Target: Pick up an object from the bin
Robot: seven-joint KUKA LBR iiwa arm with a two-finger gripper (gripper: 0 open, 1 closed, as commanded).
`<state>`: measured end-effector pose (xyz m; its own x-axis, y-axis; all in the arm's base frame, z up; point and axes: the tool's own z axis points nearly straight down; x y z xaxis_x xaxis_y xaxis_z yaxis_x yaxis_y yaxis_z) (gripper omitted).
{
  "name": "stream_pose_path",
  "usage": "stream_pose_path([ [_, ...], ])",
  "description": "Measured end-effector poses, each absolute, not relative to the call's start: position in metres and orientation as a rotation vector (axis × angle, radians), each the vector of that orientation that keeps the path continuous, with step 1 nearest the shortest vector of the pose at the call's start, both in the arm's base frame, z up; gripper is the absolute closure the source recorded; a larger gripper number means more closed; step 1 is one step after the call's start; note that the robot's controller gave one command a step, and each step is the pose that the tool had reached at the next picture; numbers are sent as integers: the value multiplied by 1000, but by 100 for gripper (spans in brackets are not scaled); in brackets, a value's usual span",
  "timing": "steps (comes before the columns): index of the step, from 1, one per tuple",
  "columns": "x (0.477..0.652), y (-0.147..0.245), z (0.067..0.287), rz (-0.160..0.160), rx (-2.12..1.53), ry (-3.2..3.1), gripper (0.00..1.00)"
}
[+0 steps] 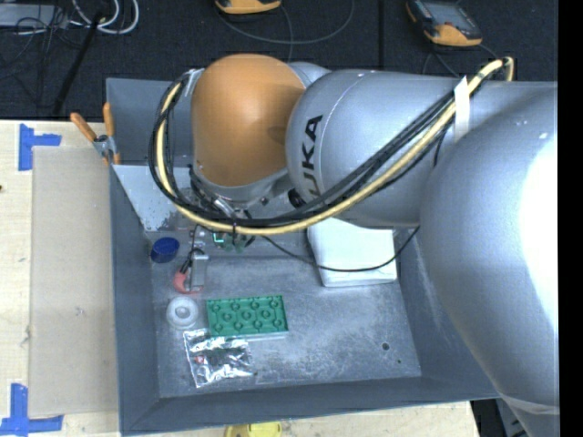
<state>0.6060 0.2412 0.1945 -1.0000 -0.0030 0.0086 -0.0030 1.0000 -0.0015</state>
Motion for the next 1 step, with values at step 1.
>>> stream_pose_path([
  [1, 578, 167, 137, 5, 466, -3101, 0],
])
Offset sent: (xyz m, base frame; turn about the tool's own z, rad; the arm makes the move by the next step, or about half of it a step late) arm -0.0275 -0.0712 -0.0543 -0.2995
